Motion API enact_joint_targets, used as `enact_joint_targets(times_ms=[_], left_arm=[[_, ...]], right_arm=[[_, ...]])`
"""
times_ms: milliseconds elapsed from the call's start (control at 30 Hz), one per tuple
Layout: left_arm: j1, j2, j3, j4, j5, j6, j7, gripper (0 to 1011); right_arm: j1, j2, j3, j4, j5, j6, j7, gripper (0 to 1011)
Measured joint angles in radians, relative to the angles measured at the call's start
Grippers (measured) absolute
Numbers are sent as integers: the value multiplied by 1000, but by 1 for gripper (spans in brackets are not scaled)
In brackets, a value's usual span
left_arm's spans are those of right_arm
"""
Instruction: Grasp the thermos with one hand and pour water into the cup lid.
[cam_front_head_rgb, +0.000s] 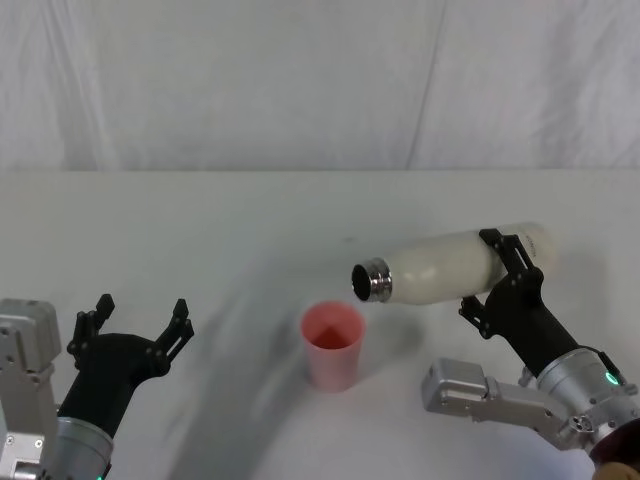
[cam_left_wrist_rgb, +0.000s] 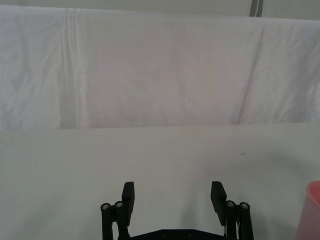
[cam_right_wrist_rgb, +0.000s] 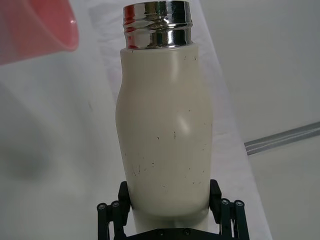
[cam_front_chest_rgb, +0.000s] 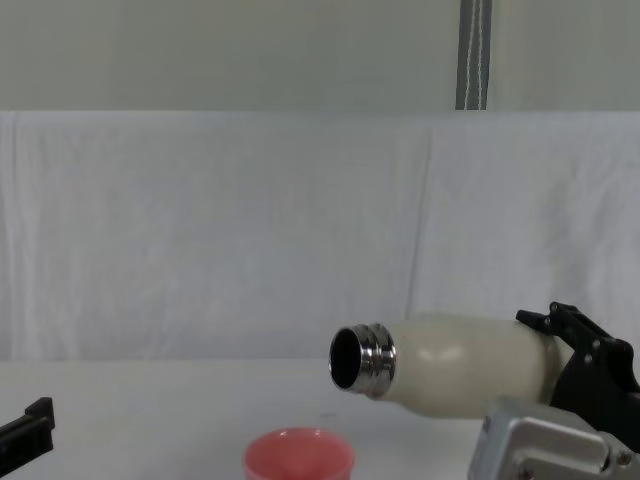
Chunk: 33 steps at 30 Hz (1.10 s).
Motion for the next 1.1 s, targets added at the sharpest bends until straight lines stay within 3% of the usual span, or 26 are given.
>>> enact_joint_targets(times_ms=[633, 1100], left_arm=[[0, 0, 0, 0, 0, 0, 0, 1001], [0, 0, 0, 0, 0, 0, 0, 1001]], right_arm=[[15, 41, -24, -14, -70, 44, 6, 952], [35, 44, -33, -10, -75, 47, 8, 952]])
